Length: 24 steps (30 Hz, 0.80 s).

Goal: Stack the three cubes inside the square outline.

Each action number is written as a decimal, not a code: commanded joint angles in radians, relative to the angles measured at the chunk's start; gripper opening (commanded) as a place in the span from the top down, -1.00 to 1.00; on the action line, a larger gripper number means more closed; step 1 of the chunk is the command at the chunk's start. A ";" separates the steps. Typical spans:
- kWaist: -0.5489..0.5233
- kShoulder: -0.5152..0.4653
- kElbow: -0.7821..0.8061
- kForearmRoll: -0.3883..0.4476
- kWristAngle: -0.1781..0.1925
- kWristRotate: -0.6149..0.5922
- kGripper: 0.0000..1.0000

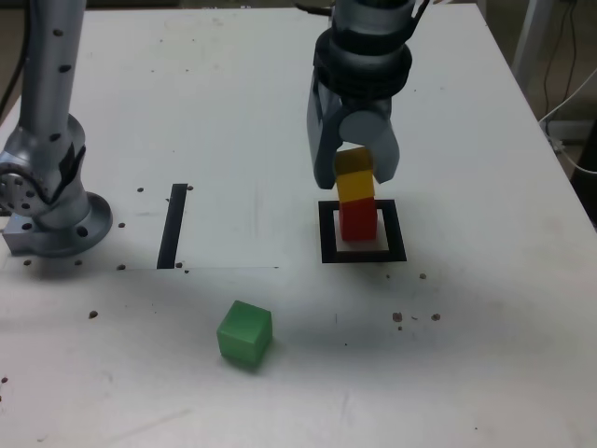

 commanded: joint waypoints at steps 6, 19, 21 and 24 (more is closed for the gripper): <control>-0.007 0.017 -0.004 0.006 -0.001 -0.005 0.85; -0.007 0.026 0.000 0.001 0.012 -0.006 0.80; -0.008 0.028 -0.001 0.003 0.016 -0.007 0.79; -0.008 0.034 -0.001 0.003 0.018 -0.008 0.75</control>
